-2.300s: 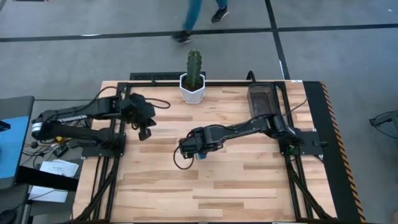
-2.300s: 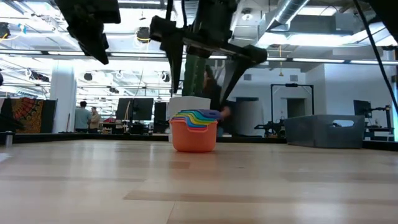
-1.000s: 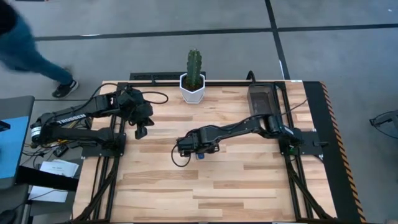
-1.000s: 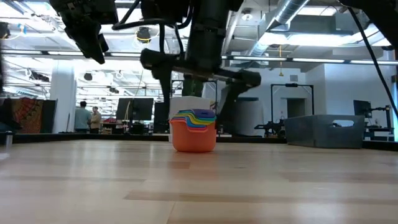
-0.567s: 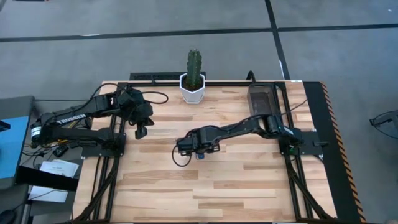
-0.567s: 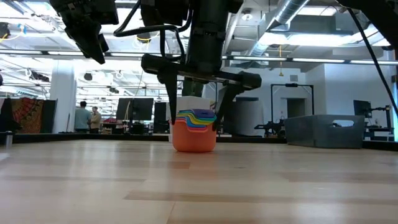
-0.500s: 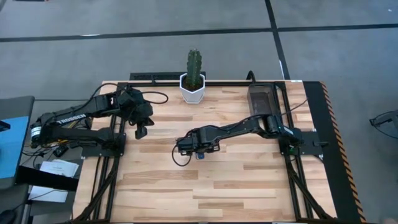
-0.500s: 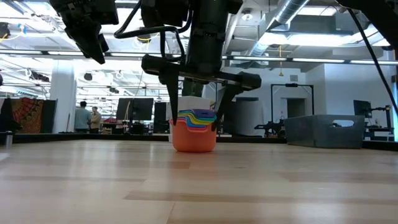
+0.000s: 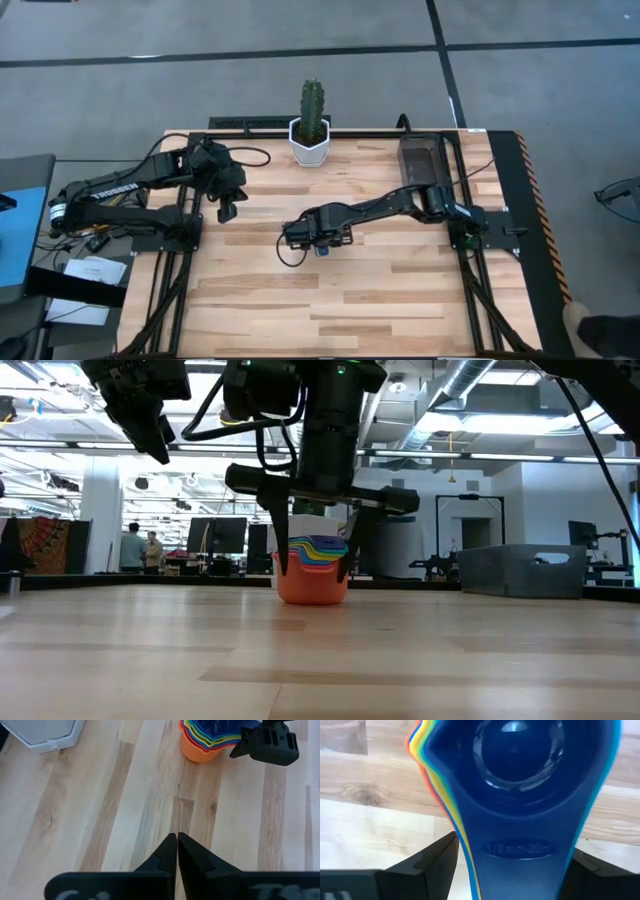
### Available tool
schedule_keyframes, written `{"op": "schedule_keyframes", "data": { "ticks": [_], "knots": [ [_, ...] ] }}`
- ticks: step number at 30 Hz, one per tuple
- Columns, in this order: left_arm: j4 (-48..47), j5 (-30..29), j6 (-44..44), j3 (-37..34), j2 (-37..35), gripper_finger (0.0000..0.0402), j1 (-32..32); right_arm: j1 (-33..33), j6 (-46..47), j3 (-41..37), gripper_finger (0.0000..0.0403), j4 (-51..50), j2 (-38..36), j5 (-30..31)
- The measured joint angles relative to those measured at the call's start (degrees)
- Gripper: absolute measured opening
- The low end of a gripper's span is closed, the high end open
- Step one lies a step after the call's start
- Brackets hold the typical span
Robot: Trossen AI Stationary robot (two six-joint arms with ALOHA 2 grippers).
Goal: Nest measuring cups in basket
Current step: Put the stacked measuring cups into the black bin
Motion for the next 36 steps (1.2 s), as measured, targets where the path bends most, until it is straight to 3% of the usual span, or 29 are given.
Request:
{"op": "schedule_keyframes", "data": {
  "ticks": [9,20,36],
  "knots": [
    [0.0,-0.9,0.6,0.0,0.0,0.0002,0.0,0.0,0.9,0.0,0.0269,-1.1,0.0,0.1],
    [0.1,-1.0,0.7,0.0,0.0,0.0002,0.0,0.0,1.0,0.0,0.0172,-1.1,0.0,0.6],
    [0.1,-1.0,1.1,0.0,0.0,0.0002,0.0,0.1,1.4,0.0,0.0159,-1.3,0.0,2.0]
  ]
}}
